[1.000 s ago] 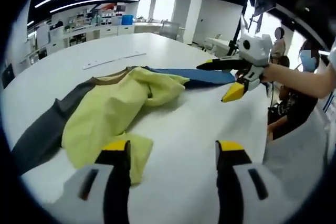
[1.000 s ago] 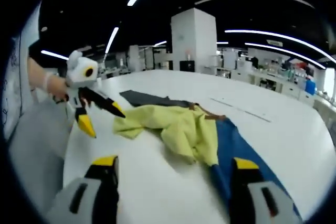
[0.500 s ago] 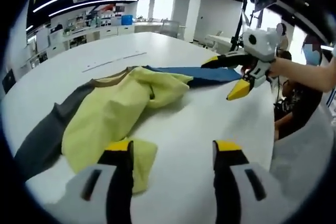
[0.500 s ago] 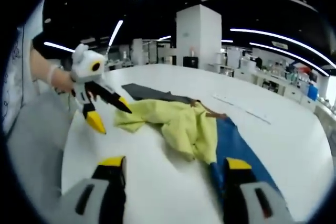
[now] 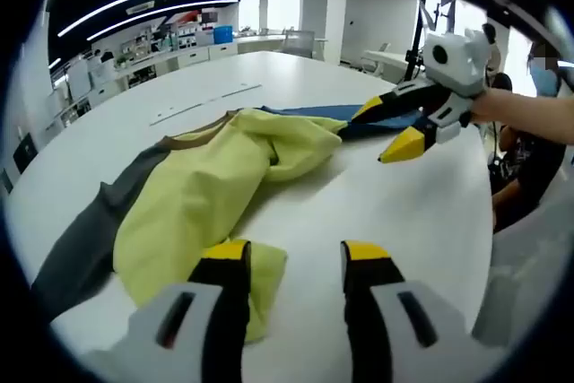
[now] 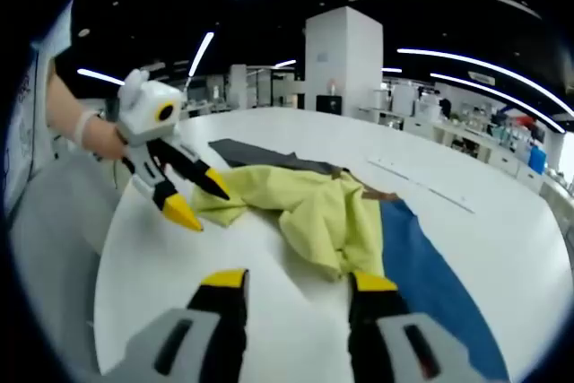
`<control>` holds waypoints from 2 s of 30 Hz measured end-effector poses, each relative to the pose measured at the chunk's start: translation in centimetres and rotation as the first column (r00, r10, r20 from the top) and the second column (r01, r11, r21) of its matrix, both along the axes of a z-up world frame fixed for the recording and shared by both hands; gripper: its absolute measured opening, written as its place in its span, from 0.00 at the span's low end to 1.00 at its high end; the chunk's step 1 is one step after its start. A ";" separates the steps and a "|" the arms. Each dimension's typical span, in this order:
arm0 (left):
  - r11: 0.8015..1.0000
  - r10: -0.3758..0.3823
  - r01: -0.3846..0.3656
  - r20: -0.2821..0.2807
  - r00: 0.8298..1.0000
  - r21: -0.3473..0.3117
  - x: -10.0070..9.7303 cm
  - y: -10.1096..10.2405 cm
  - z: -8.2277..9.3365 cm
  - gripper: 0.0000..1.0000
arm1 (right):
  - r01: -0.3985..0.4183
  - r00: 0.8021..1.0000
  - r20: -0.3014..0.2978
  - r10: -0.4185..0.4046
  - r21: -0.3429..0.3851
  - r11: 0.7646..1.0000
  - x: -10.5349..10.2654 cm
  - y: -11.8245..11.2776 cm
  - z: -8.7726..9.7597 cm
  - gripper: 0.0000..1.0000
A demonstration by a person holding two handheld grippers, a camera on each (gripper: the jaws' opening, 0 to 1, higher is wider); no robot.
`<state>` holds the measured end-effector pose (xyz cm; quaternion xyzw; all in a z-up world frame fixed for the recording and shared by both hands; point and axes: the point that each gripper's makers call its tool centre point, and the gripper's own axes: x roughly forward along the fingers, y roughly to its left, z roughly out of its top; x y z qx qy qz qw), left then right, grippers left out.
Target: Fold the garment on the visible template until the final outline fits inside the template.
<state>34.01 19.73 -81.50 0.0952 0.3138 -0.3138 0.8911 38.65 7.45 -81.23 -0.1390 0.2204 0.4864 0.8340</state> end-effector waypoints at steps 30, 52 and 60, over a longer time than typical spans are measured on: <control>0.997 0.058 -0.057 -0.018 0.998 0.050 0.7 0.9 -2.5 0.19 | 0.117 0.992 0.055 -0.114 -0.060 0.991 3.3 1.2 -3.0 0.08; 0.992 0.122 -0.122 -0.014 0.992 0.015 -1.3 3.8 -0.2 0.00 | 0.121 0.991 0.059 -0.120 -0.014 0.993 0.1 0.2 0.4 0.00; 0.989 0.145 -0.144 0.016 0.989 -0.032 -3.1 6.0 3.3 0.00 | 0.134 0.985 0.109 -0.132 -0.013 0.991 -1.4 -2.0 3.3 0.00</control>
